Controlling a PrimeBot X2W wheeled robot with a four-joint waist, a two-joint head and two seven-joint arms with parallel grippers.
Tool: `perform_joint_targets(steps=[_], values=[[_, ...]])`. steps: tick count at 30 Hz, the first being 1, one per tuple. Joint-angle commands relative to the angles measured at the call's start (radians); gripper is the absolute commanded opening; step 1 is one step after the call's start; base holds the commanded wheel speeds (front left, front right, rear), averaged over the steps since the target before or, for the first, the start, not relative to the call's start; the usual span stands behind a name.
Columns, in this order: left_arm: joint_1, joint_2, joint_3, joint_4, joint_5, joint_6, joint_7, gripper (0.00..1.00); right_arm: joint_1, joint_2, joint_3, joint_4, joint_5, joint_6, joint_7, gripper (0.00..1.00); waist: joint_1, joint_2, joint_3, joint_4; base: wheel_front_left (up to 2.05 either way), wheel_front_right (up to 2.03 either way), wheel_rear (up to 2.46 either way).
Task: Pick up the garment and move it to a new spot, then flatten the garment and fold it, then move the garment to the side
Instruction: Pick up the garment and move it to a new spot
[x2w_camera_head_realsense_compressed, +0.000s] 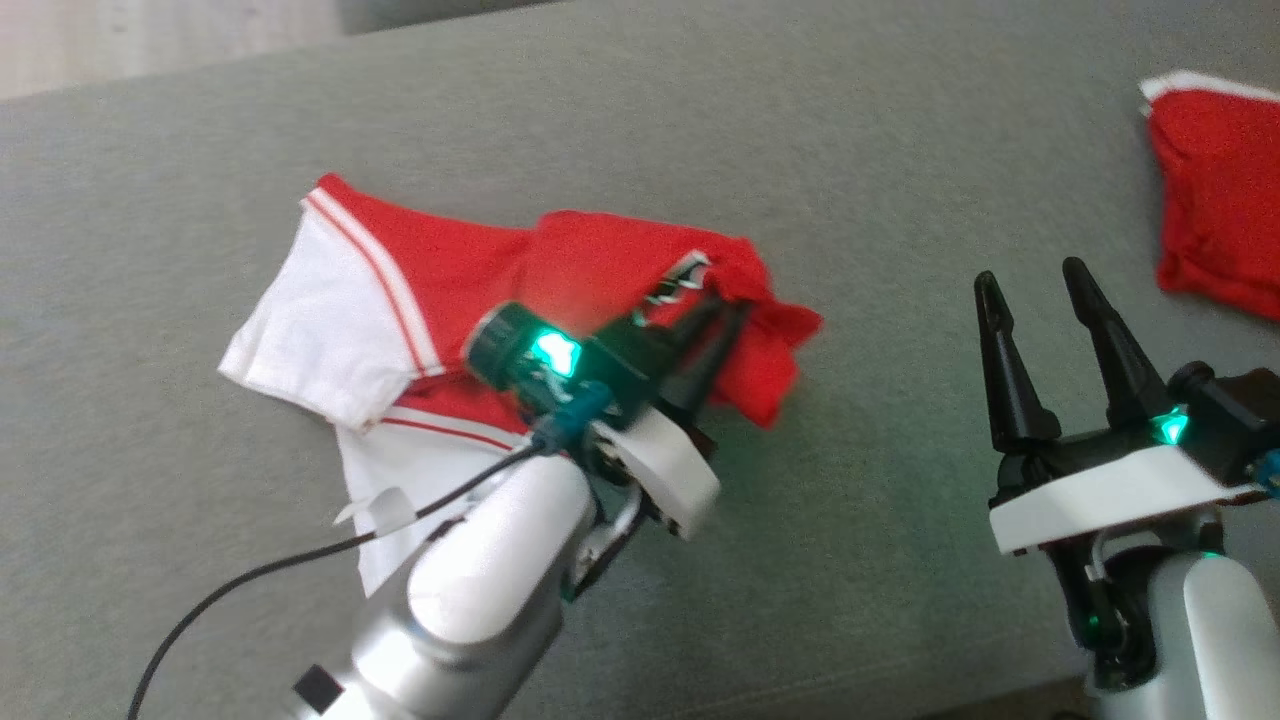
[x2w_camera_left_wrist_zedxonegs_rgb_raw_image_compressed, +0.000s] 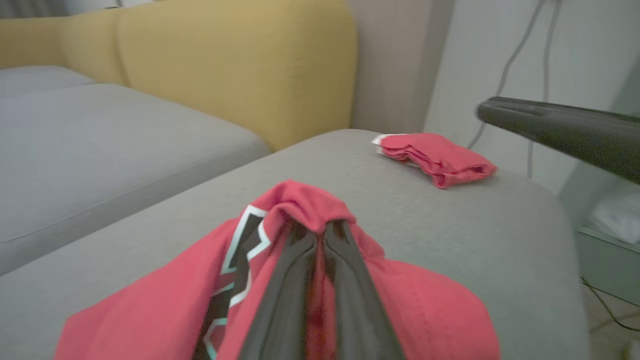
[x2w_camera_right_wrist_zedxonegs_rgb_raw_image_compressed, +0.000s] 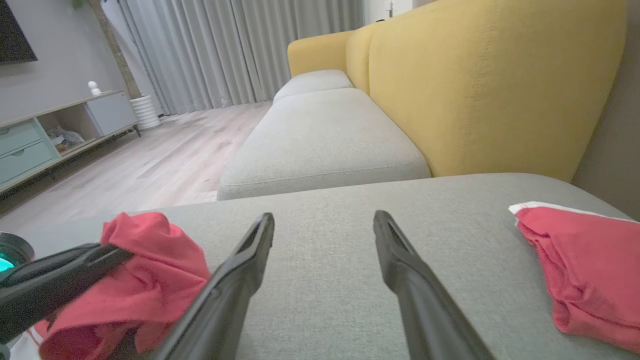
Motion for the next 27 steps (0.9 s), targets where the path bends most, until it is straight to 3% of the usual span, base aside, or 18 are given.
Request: perform_joint_targets(steps=[1, 3, 4, 5, 6, 11, 15, 27], values=[[-0.041, 0.0, 0.001, -0.037, -0.013, -0.007, 0.001, 0.0, -0.024, 0.009, 0.022, -0.03, 0.006, -0.001, -0.015, 1.0, 0.0, 0.0, 0.043, -0.053, 0.0, 0.0, 0.0], [-0.044, -0.001, -0.042, -0.039, -0.034, -0.012, -0.005, 0.0, -0.03, 0.011, 0.025, -0.023, 0.01, -0.001, -0.02, 1.0, 0.0, 0.0, 0.05, -0.065, 0.0, 0.0, 0.0], [-0.041, -0.001, -0.061, -0.035, -0.052, -0.013, -0.005, 0.09, -0.032, 0.012, 0.026, -0.02, 0.012, -0.001, -0.023, 1.0, 0.0, 0.0, 0.051, -0.068, 0.0, 0.0, 0.0], [-0.04, -0.001, -0.076, -0.028, -0.064, -0.008, -0.004, 0.49, -0.034, 0.013, 0.025, -0.016, 0.013, -0.001, -0.025, 1.0, 0.0, 0.0, 0.052, -0.069, 0.0, 0.0, 0.0], [-0.038, -0.001, -0.086, -0.02, -0.074, 0.0, -0.007, 1.0, -0.035, 0.013, 0.024, -0.013, 0.013, -0.001, -0.027, 1.0, 0.0, 0.0, 0.051, -0.069, 0.0, 0.0, 0.0], [-0.052, -0.001, -0.094, -0.003, -0.079, 0.029, -0.064, 1.0, -0.03, 0.016, 0.01, -0.001, 0.01, -0.001, -0.025, 1.0, 0.0, 0.0, 0.032, -0.038, 0.0, 0.0, 0.0], [-0.057, 0.031, -0.053, -0.027, -0.073, 0.052, -0.147, 1.0, -0.024, 0.016, 0.007, -0.003, 0.006, -0.001, -0.018, 1.0, 0.0, 0.0, 0.015, 0.008, 0.0, 0.0, 0.0], [0.078, 0.264, 0.256, -0.139, -0.137, 0.186, -0.251, 1.0, -0.014, 0.013, 0.003, -0.034, -0.018, -0.001, 0.027, 1.0, 0.0, 0.0, -0.019, 0.154, 0.0, 0.0, 0.0]])
